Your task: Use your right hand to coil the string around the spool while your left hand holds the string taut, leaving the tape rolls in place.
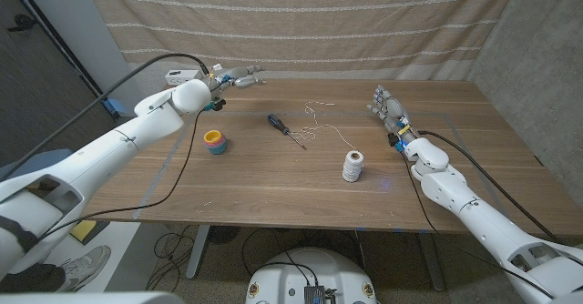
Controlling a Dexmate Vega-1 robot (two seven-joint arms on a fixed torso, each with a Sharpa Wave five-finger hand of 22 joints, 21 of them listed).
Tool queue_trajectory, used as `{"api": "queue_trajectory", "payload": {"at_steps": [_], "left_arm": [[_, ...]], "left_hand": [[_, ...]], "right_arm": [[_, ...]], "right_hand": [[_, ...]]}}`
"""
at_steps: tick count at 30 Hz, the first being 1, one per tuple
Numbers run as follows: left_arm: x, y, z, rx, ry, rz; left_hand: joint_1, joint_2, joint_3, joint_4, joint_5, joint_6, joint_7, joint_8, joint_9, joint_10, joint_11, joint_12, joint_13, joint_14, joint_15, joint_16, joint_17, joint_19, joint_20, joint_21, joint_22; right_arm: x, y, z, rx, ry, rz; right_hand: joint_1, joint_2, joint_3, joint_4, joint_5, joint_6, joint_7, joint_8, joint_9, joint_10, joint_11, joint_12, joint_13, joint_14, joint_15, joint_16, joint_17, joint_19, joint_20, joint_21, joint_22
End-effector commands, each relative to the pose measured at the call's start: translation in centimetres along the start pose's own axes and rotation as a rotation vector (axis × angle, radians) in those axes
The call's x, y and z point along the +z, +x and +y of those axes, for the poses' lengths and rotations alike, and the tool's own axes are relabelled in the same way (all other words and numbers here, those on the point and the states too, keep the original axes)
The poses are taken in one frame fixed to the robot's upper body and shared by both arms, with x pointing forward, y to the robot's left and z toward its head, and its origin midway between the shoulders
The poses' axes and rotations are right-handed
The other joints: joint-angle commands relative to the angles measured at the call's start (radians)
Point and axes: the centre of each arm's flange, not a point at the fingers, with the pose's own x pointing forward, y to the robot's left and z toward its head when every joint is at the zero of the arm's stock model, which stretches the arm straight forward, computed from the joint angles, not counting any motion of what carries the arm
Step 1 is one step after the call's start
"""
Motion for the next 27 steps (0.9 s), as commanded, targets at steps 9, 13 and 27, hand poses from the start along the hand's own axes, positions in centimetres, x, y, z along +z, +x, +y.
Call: {"api": "queue_trajectory", "payload": {"at_steps": [9, 13, 27], "left_arm": [[3.7, 1.7, 0.7, -0.139, 0.282, 0.035], [4.3, 1.8, 0.6, -0.159, 0.328, 0.036], [5.7, 2.3, -0.3, -0.233, 0.518, 0.053]], "left_hand": [[0.038, -0.013, -0.002, -0.038, -0.003, 0.054, -0.006, 0.013, 0.006, 0.027, -0.015, 0.000, 0.006, 0.012, -0.013, -0.005, 0.003, 0.018, -0.012, 0.000, 0.003], [0.050, -0.015, -0.002, -0.050, -0.003, 0.068, -0.003, 0.014, 0.006, 0.031, -0.020, -0.002, 0.006, 0.021, -0.025, -0.004, 0.003, 0.028, -0.012, 0.001, 0.003], [0.193, -0.027, 0.018, -0.101, 0.001, 0.123, -0.032, 0.016, 0.006, 0.087, -0.034, -0.005, 0.006, 0.074, -0.064, -0.003, 0.002, 0.074, -0.104, -0.004, -0.002]], "right_arm": [[-0.2, -0.5, -0.2, -0.018, 0.004, -0.009], [-0.2, -0.6, -0.2, -0.020, 0.003, -0.011], [-0.3, -0.9, -0.3, -0.029, 0.007, -0.011]], "right_hand": [[0.011, 0.003, 0.004, -0.005, -0.001, 0.007, -0.003, 0.003, 0.002, 0.015, 0.006, 0.005, 0.004, 0.005, 0.000, 0.002, 0.003, 0.004, 0.002, 0.004, 0.005], [0.011, 0.003, 0.004, -0.005, -0.002, 0.007, -0.003, 0.002, 0.002, 0.016, 0.006, 0.005, 0.004, 0.006, 0.000, 0.002, 0.003, 0.004, 0.002, 0.004, 0.005], [0.017, 0.003, 0.009, -0.012, -0.003, 0.007, -0.005, 0.002, 0.002, 0.017, 0.006, 0.004, 0.004, 0.007, 0.000, 0.001, 0.002, 0.005, 0.002, 0.004, 0.005]]}}
